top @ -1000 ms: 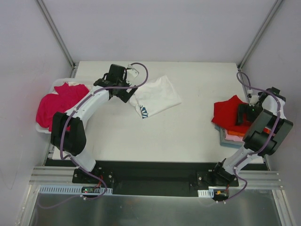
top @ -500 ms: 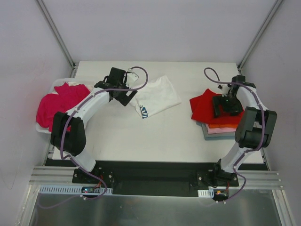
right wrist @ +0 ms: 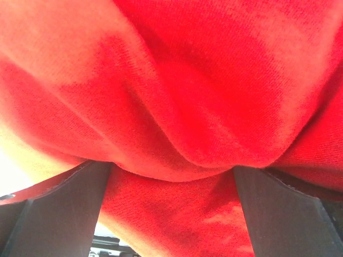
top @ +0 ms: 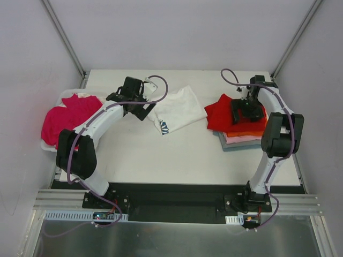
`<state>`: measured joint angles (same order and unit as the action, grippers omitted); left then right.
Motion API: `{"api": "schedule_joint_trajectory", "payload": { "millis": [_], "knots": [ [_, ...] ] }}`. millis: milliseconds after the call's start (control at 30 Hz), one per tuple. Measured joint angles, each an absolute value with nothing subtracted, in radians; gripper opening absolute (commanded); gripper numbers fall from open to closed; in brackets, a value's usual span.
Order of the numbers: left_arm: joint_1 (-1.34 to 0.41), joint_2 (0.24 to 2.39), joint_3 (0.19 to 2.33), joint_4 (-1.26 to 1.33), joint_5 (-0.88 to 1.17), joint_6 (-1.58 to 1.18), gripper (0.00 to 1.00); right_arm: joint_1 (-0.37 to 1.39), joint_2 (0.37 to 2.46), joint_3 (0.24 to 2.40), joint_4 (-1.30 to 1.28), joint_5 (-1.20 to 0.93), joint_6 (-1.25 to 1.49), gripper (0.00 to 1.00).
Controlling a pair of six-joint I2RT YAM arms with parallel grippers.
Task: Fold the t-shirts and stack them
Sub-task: Put the neatly folded tshirt into the corner of the board with the right arm
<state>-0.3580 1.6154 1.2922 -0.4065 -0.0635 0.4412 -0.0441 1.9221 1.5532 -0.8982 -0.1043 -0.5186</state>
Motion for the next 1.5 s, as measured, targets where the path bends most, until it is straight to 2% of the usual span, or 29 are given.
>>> {"api": "schedule_joint_trajectory", "payload": {
  "millis": [300, 600, 800, 933, 1033, 1167, 1500],
  "knots": [
    [-0.358, 1.615, 1.292, -0.406, -0.064, 0.438, 0.99, -0.035, 2.017, 1.687, -0.932, -0.085, -0.513, 1.0],
    [-0.358, 1.622, 1.3, -0.407, -0.008, 0.434, 1.0, 0.004, 1.973, 1.687, -0.928, -0.033, -0.52, 1.0],
    [-0.358, 1.743, 1.456, -0.417, 0.05, 0.433, 0.99, 0.236, 1.777, 1.699, -0.91, 0.076, -0.551, 1.0],
    [-0.358, 1.888, 1.631, -0.448, 0.076, 0.427, 0.99, 0.385, 1.74, 1.76, -0.911, 0.104, -0.571, 1.0],
    [-0.358, 2.002, 1.745, -0.469, 0.099, 0.422, 0.99, 0.417, 1.775, 1.773, -0.909, 0.112, -0.587, 1.0],
    [-0.358, 2.091, 1.794, -0.503, 0.104, 0.419, 0.99, 0.414, 1.872, 1.772, -0.895, 0.112, -0.616, 1.0],
    [-0.348, 2.159, 1.846, -0.578, 0.126, 0.419, 0.99, 0.41, 2.075, 1.844, -0.867, 0.056, -0.674, 1.0]
  ]
}}
